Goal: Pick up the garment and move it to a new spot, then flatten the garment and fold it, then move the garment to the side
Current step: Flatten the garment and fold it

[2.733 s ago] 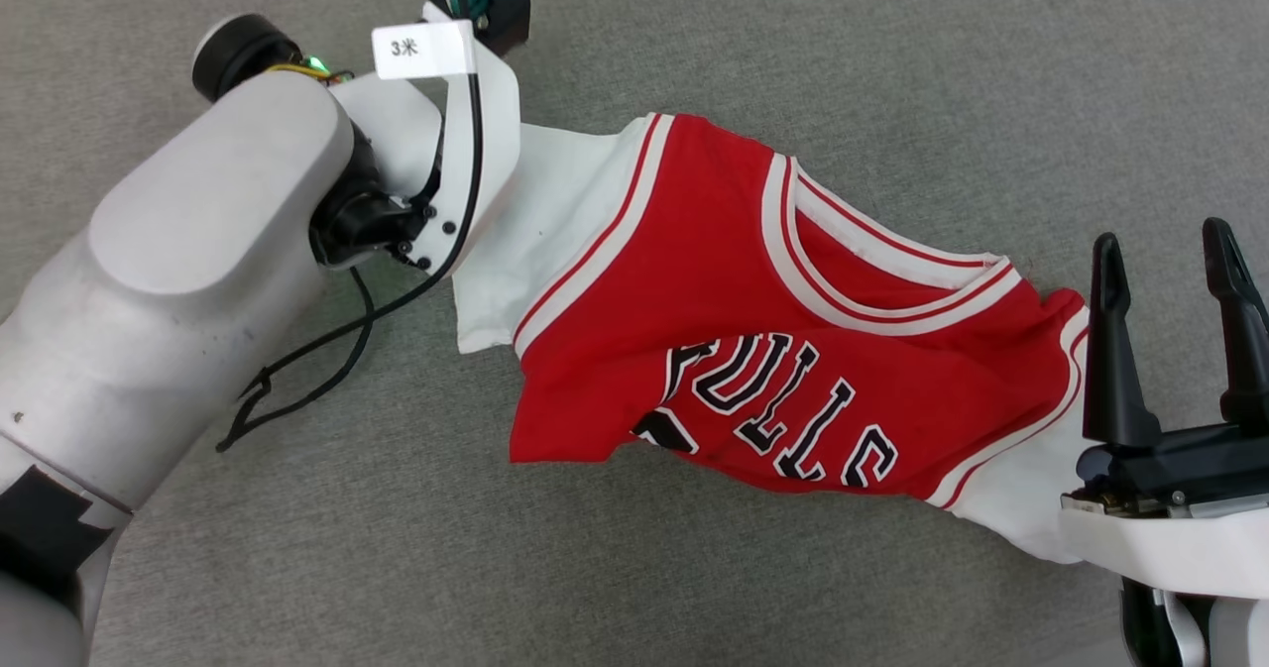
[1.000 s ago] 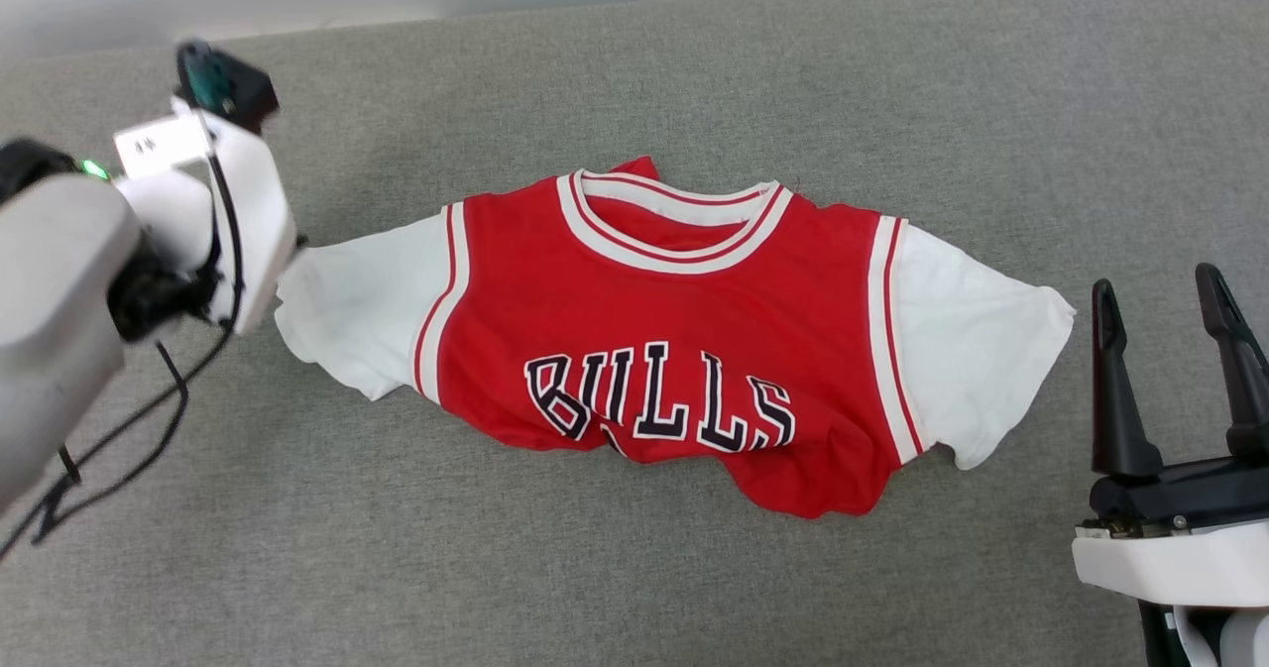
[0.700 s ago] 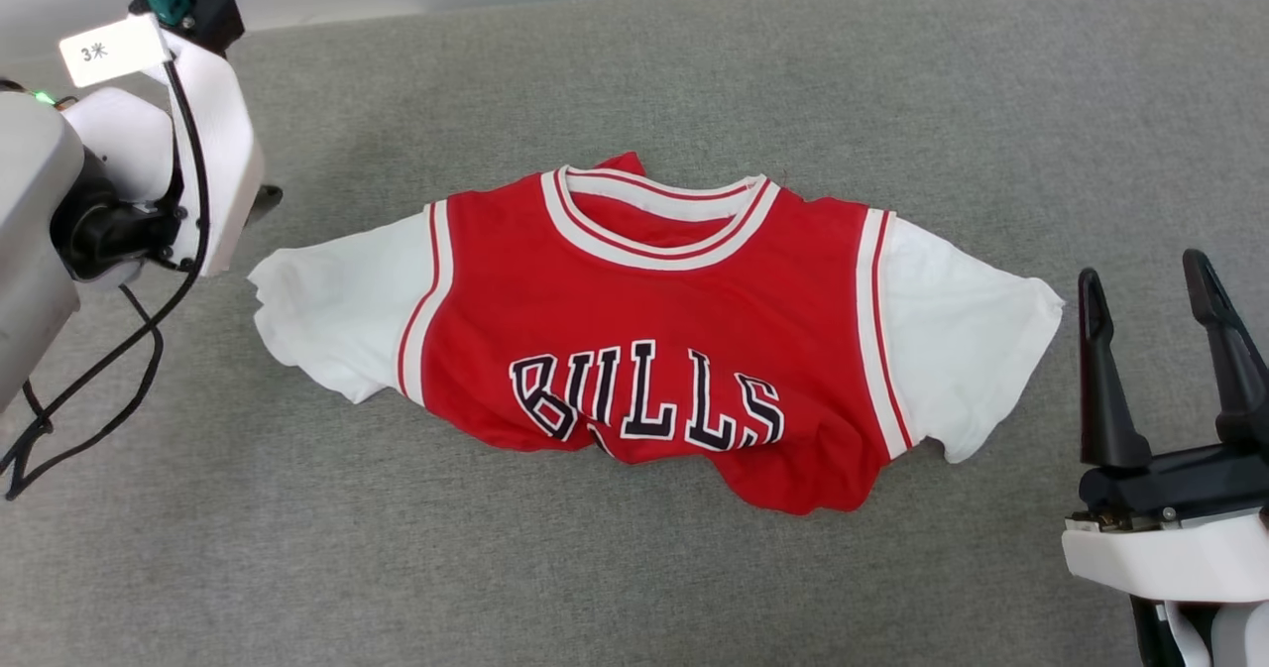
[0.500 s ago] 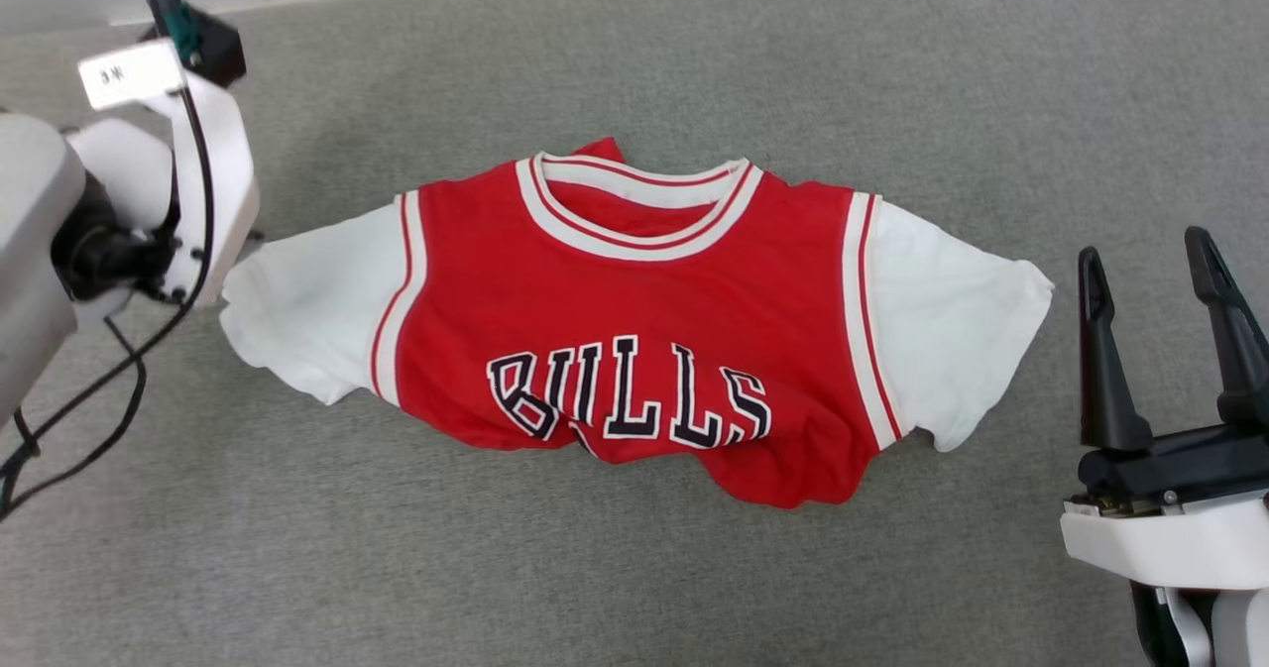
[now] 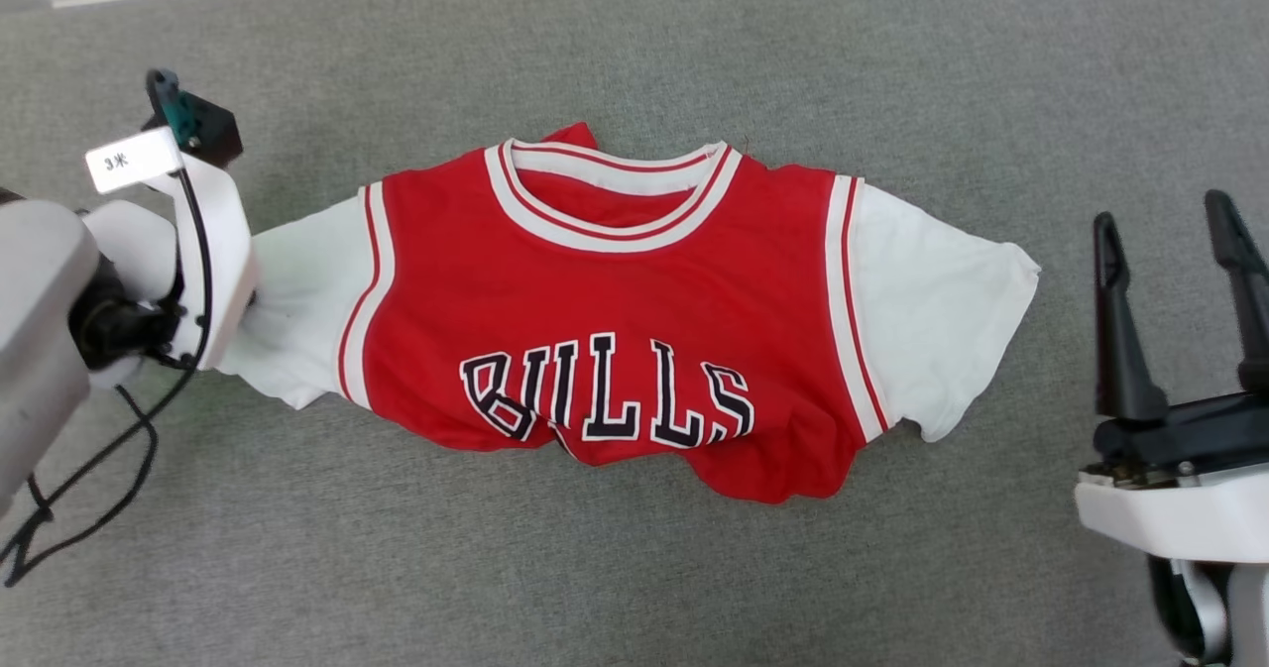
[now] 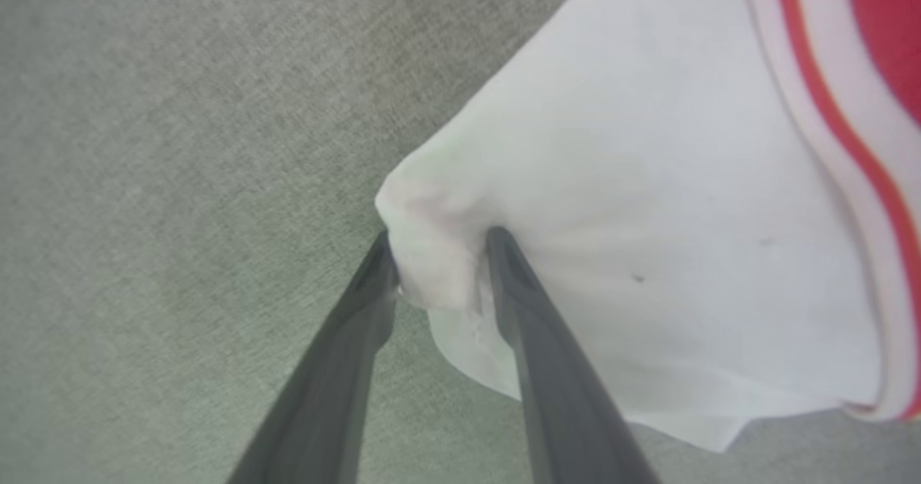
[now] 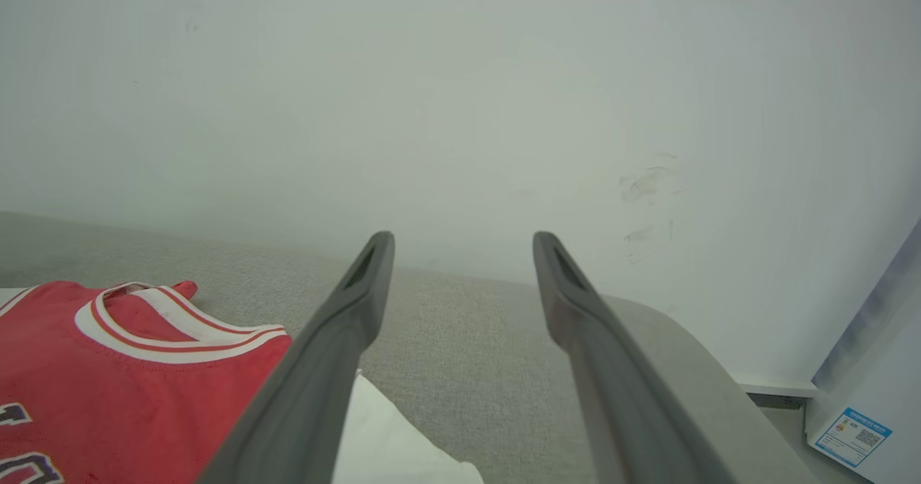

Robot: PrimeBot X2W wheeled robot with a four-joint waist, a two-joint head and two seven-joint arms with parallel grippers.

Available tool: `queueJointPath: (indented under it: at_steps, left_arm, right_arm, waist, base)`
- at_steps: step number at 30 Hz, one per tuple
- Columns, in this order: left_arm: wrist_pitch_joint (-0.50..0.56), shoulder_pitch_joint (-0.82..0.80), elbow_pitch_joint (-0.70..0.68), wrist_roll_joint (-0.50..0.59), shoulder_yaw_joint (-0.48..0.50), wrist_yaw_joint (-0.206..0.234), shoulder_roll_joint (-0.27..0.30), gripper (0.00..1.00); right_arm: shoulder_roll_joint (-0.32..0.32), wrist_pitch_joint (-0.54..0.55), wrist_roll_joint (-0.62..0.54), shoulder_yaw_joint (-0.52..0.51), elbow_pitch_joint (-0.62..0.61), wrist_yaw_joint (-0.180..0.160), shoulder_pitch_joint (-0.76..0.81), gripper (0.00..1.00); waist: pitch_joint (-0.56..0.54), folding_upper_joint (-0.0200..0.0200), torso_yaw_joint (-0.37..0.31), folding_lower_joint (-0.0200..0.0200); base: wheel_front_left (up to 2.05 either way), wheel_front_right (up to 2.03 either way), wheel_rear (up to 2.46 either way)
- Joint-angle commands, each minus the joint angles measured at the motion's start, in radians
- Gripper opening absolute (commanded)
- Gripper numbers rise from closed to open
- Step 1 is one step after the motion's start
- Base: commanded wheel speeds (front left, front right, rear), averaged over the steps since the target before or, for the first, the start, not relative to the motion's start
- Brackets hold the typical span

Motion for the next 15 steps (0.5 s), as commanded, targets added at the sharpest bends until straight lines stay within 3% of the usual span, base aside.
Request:
queueJointPath:
  at_steps: [1,6,10,12,15]
  left_arm:
    - [-0.003,0.051,0.007,-0.001,-0.018,0.0,-0.014,0.0]
    - [-0.103,0.001,-0.051,0.023,-0.008,0.0,0.006,0.0]
    - [-0.177,-0.013,-0.108,0.03,-0.005,-0.001,0.026,0.0]
    - [-0.2,-0.018,-0.137,0.031,-0.007,-0.001,0.031,0.0]
    - [-0.222,-0.018,-0.174,0.044,-0.01,-0.001,0.036,0.0]
  right_arm:
    - [-0.008,-0.002,-0.005,-0.003,0.001,-0.001,-0.014,1.0]
    - [-0.082,-0.002,-0.02,-0.031,-0.009,-0.001,-0.049,1.0]
    - [-0.184,0.0,-0.016,-0.024,0.041,-0.001,-0.093,1.0]
    - [-0.261,0.059,0.001,0.015,0.078,-0.001,-0.136,1.0]
    - [-0.374,0.241,0.087,0.103,0.123,-0.001,-0.198,1.0]
  waist:
    - [-0.011,-0.0001,0.007,0.0]
    - [-0.056,-0.0001,0.033,0.0]
    - [-0.087,-0.0001,0.053,0.0]
    - [-0.099,-0.0001,0.064,0.0]
    - [-0.109,-0.0001,0.079,0.0]
  base:
    - [0.0,0.0,0.0]
    - [0.0,0.0,0.0]
    - [0.0,0.0,0.0]
    - [0.0,0.0,0.0]
    - [0.0,0.0,0.0]
